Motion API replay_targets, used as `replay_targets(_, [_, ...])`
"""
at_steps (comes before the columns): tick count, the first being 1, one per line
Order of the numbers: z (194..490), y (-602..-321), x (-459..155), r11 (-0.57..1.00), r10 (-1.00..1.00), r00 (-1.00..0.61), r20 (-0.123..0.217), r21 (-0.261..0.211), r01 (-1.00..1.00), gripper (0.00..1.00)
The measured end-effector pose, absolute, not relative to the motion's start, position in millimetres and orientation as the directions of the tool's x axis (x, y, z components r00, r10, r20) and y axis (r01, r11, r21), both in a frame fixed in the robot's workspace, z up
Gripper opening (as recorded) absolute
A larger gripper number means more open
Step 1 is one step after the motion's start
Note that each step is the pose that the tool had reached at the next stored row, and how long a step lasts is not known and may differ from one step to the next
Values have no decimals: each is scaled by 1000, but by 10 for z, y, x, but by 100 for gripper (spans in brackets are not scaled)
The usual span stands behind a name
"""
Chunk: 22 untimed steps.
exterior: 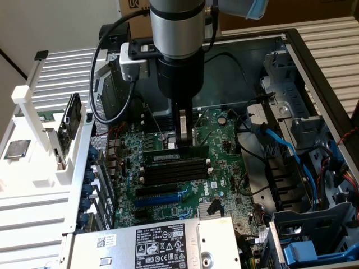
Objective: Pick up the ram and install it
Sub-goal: 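Pick up the ram and move it above insertion slot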
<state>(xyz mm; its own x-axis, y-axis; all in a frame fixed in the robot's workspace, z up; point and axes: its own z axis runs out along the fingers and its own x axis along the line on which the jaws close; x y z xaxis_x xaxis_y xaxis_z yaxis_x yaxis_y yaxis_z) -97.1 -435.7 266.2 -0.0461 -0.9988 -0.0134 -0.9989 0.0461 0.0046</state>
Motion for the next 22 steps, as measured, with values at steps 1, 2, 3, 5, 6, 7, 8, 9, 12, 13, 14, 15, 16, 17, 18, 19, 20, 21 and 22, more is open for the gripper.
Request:
replay_targets(1, [2660, -4359, -971, 46, -999, -46, -13, 5, -999, 12])
replay_targets(2, [2659, -4363, -970, 46, -999, -46, -13, 5, -999, 12])
replay_targets(3, [2656, -4365, -970, 46, -999, -46, -13, 5, -999, 12])
replay_targets(5, [2651, -4366, -970, 46, -999, -46, -13, 4, -999, 12])
replay_targets(6, [2649, -4366, -970, 44, -999, -45, -13, 4, -999, 12])
replay_targets(7, [2647, -4367, -970, 43, -999, -43, -13, 4, -999, 12])
replay_targets(8, [2645, -4367, -970, 41, -999, -41, -13, 3, -999, 12])
replay_targets(9, [2643, -4367, -970, 39, -999, -39, -13, 3, -999, 12])
replay_targets(12, [2632, -4367, -979, 33, -999, -33, -14, 1, -999, 12])
replay_targets(13, [2627, -4366, -986, 32, -999, -32, -13, 1, -999, 12])
replay_targets(14, [2619, -4363, -995, 31, -999, -31, -13, 0, -1000, 12])
replay_targets(15, [2615, -4358, -1002, 31, -999, -31, -12, -1, -1000, 12])
replay_targets(16, [2613, -4354, -1003, 31, -999, -31, -11, -1, -1000, 12])
replay_targets(17, [2612, -4354, -1004, 30, -999, -30, -10, -1, -1000, 12])
replay_targets(18, [2613, -4355, -1004, 30, -1000, -30, -10, -1, -1000, 12])
replay_targets(19, [2613, -4355, -1005, 29, -1000, -29, -9, -1, -1000, 12])
replay_targets(20, [2612, -4354, -1006, 29, -1000, -29, -10, -1, -1000, 12])
replay_targets(21, [2612, -4354, -1006, 29, -1000, -29, -9, -1, -1000, 12])
replay_targets(22, [2611, -4354, -1006, 29, -1000, -29, -9, -1, -1000, 12])
